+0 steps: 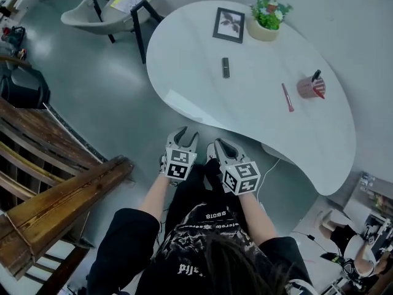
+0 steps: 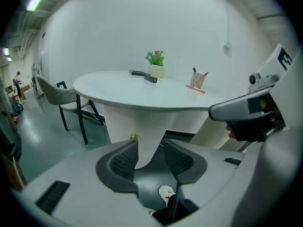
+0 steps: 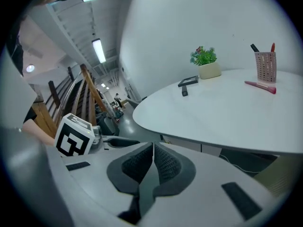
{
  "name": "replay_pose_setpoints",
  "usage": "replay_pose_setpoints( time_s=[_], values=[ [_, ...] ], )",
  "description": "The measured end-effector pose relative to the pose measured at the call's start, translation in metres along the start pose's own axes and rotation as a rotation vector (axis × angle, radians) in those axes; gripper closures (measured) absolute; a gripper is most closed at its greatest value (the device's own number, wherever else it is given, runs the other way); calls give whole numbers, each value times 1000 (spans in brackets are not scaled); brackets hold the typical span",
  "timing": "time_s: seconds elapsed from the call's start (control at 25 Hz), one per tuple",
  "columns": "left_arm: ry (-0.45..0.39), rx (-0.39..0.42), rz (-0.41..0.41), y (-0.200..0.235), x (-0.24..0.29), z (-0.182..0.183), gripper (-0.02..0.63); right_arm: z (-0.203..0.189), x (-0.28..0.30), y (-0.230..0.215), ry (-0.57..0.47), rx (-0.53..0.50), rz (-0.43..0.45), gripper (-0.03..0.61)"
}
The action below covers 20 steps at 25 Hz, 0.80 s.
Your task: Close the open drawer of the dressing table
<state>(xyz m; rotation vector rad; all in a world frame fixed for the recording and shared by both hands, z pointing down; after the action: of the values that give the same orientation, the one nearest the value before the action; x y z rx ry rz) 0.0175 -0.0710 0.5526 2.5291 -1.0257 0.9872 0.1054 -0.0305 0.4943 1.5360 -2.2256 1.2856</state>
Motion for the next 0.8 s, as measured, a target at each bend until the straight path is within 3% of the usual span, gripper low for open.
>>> replay_pose_setpoints(
  time_s=[0.4,0.8],
  values=[
    [-146,-115,123,-7,-51,65,436,52,-23,-4,-66,-85,42,551],
    [-240,-77,216,-15,-74,115,436,75,-36,-2,-84,-149,83,551]
  ],
)
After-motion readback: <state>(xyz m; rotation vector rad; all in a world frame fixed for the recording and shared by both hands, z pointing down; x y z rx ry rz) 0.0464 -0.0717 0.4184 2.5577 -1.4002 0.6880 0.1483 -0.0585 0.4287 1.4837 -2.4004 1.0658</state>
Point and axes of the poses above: the fingertips, and each gripper's own axes: x forward along the fingers, y to its left, z out of its top, the point moved 1 cm from there along -x, backward along the fingers, and after that the axes turned 14 degrees about x, right-handed, at the moved point
